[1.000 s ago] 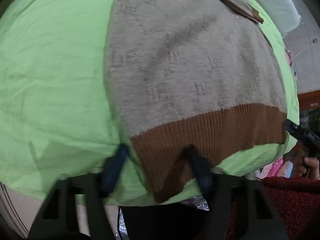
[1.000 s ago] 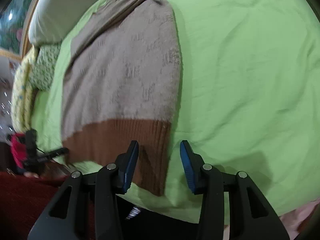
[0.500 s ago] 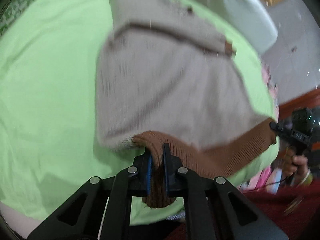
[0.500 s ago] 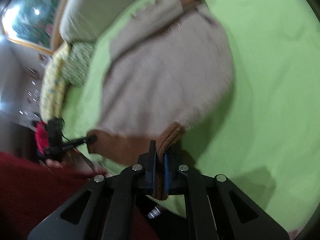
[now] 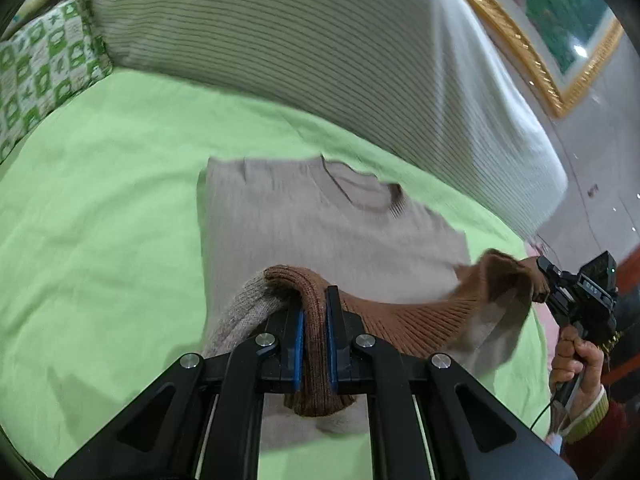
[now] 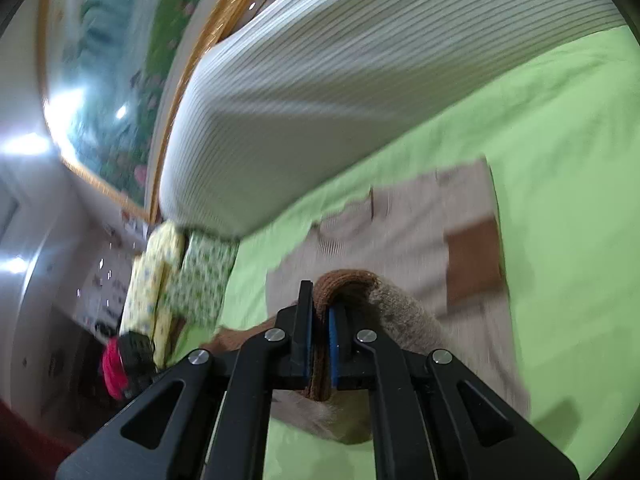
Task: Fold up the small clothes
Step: 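Lift the brown hem with both grippers and fold it toward the collar, then lay the hem down and open both grippers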
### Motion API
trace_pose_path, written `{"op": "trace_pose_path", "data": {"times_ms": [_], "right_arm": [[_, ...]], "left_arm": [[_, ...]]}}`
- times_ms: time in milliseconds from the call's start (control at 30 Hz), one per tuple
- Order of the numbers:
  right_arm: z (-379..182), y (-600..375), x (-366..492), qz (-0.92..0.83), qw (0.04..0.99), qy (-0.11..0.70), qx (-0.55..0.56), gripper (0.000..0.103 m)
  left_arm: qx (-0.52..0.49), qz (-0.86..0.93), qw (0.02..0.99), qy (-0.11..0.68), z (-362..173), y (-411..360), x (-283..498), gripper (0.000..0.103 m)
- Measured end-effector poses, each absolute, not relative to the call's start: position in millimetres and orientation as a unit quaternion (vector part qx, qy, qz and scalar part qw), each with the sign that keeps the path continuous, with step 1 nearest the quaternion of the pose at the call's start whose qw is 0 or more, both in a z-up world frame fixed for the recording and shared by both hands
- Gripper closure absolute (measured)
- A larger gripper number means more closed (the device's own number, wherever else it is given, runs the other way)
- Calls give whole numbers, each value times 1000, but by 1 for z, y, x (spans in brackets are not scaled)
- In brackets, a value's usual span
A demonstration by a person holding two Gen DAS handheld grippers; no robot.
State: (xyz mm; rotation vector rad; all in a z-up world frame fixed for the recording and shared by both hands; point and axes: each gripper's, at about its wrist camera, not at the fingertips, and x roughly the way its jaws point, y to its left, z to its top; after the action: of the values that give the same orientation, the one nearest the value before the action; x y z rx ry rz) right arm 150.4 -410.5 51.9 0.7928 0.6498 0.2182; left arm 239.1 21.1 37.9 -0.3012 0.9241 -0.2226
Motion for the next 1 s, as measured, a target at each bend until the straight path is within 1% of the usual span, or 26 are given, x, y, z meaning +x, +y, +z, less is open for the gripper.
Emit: {"op": "trace_pose_path", "data": {"times_ms": [167, 300, 433, 567, 600, 667, 733, 767, 800, 833, 867, 900, 1000], "right_arm": [[31, -429, 203, 66, 860, 321, 391, 96], [18, -447, 237, 43, 856, 317, 406, 96], [19, -458, 256, 31, 857, 308, 411, 96], [-1, -470, 275, -10, 850, 325, 415, 96], [-8, -470, 279, -18, 846, 332, 417, 95], [-31, -475, 290, -35, 827, 362, 429, 91], [-42, -479, 294, -59, 811, 387, 435, 72], [-43, -482, 290, -67, 808, 383, 442, 60], [-41, -484, 285, -64, 811, 369, 449, 57], [-38, -487, 280, -62, 815, 357, 453, 54], [-34, -489, 274, -67, 820, 349, 449, 48], [-28, -490, 267, -80, 827, 343, 438, 46], [-18, -493, 249, -76, 834, 335, 431, 46]], "left_arm": [[-156, -77, 874, 453, 18, 25, 304, 95], [-157, -67, 876, 451, 14, 33, 327, 95], [-164, -65, 881, 439, 21, 37, 348, 95], [-170, -42, 868, 464, 2, 37, 377, 93], [-157, -23, 861, 483, -9, 34, 388, 88], [-140, -13, 854, 501, -22, 30, 399, 86], [-119, -9, 854, 506, -25, 28, 401, 82], [-114, -12, 858, 501, -23, 28, 397, 75], [-110, -12, 862, 495, -19, 29, 394, 68], [-99, -1, 868, 486, -14, 30, 388, 48], [-91, 11, 873, 480, -9, 32, 384, 36], [-89, 17, 879, 469, -3, 35, 377, 35], [-109, 28, 877, 467, 5, 50, 357, 31]]}}
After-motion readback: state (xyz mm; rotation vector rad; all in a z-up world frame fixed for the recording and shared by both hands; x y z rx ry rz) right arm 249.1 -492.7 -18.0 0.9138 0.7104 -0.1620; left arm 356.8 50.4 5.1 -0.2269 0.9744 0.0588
